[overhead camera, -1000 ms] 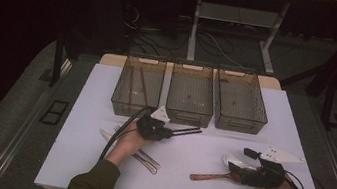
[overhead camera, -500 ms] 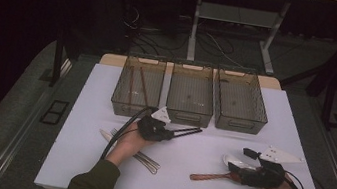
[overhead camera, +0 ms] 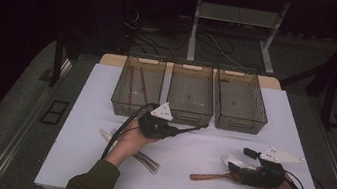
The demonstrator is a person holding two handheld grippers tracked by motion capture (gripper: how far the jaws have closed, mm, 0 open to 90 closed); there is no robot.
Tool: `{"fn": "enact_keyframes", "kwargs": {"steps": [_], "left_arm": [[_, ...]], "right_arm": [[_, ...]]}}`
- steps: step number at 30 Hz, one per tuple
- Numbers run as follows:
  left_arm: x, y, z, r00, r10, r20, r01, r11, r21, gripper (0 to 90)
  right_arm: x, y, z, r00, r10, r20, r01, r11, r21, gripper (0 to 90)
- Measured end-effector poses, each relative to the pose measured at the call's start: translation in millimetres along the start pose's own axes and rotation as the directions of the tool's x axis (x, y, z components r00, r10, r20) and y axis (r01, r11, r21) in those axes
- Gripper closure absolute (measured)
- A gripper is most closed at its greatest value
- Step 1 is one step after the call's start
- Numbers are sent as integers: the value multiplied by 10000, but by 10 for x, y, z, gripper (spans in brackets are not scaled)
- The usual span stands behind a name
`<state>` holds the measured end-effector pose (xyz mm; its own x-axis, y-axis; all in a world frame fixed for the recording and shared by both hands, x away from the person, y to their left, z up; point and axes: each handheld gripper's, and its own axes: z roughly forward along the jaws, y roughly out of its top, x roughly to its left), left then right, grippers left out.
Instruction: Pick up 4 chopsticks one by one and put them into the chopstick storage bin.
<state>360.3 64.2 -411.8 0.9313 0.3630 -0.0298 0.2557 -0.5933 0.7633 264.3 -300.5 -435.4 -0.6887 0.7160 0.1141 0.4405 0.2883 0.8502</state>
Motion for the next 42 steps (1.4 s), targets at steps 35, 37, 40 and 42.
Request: {"fn": "enact_keyframes", "kwargs": {"steps": [35,37,40,42], "left_arm": [[243,-153,-747,9832,-1676,-730,1653,9856,-363,857],[266,-161,-774,9822,-1697,-799,1674,9853,-345,857],[306,-162,-820,9790,-1803,-947,1770,9833,-426,857],[347,-161,-855,9758,-1909,-1070,1865,9812,-502,857]], "right_arm": [[58,-9,53,9999,111,-30,-110,9997,205,118],[50,-11,58,9999,127,-83,-125,9996,237,118],[47,-18,66,9999,132,-77,-130,9995,282,118],[46,-19,67,9998,185,-71,-183,9994,301,118]]}}
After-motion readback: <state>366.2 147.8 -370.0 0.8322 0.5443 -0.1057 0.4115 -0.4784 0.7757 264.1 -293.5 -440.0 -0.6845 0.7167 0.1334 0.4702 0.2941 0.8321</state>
